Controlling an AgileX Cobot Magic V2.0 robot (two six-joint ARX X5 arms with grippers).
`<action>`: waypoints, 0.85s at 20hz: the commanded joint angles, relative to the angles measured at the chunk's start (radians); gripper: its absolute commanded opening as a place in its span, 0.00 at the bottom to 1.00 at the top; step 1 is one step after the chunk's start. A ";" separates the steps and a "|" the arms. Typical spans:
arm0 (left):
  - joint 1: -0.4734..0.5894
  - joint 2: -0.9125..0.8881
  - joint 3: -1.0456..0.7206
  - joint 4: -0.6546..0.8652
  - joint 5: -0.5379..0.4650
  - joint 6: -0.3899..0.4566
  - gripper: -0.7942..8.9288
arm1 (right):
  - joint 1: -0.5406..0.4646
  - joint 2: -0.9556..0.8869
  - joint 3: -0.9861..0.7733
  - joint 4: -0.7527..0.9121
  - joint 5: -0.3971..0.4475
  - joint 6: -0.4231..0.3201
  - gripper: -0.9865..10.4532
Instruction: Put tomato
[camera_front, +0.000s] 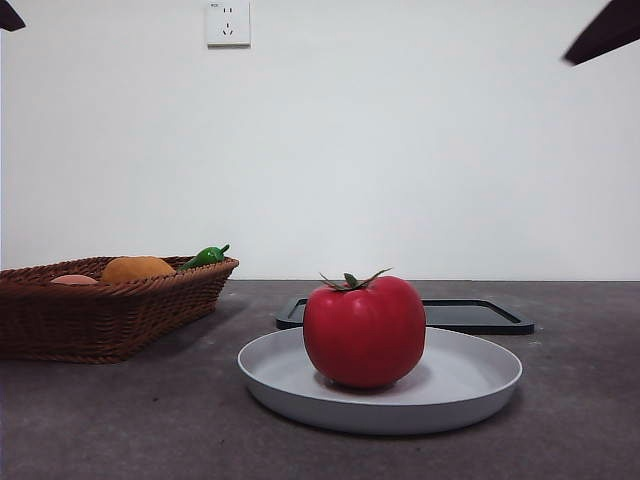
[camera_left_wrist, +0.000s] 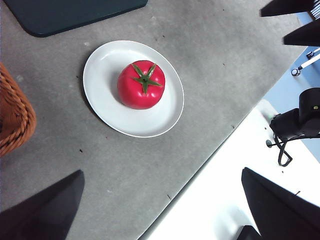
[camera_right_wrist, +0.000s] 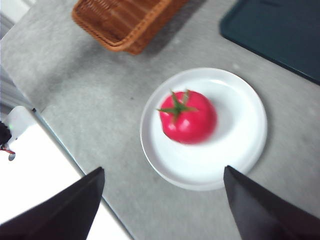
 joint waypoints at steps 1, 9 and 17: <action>-0.003 0.009 0.020 0.007 0.006 0.013 0.59 | 0.046 0.070 0.018 0.057 0.007 -0.008 0.42; -0.003 0.009 0.020 0.014 0.006 0.012 0.59 | 0.164 0.307 0.018 0.211 0.121 -0.008 0.48; -0.003 0.009 0.020 0.022 0.006 0.012 0.59 | 0.246 0.475 0.018 0.319 0.223 -0.007 0.52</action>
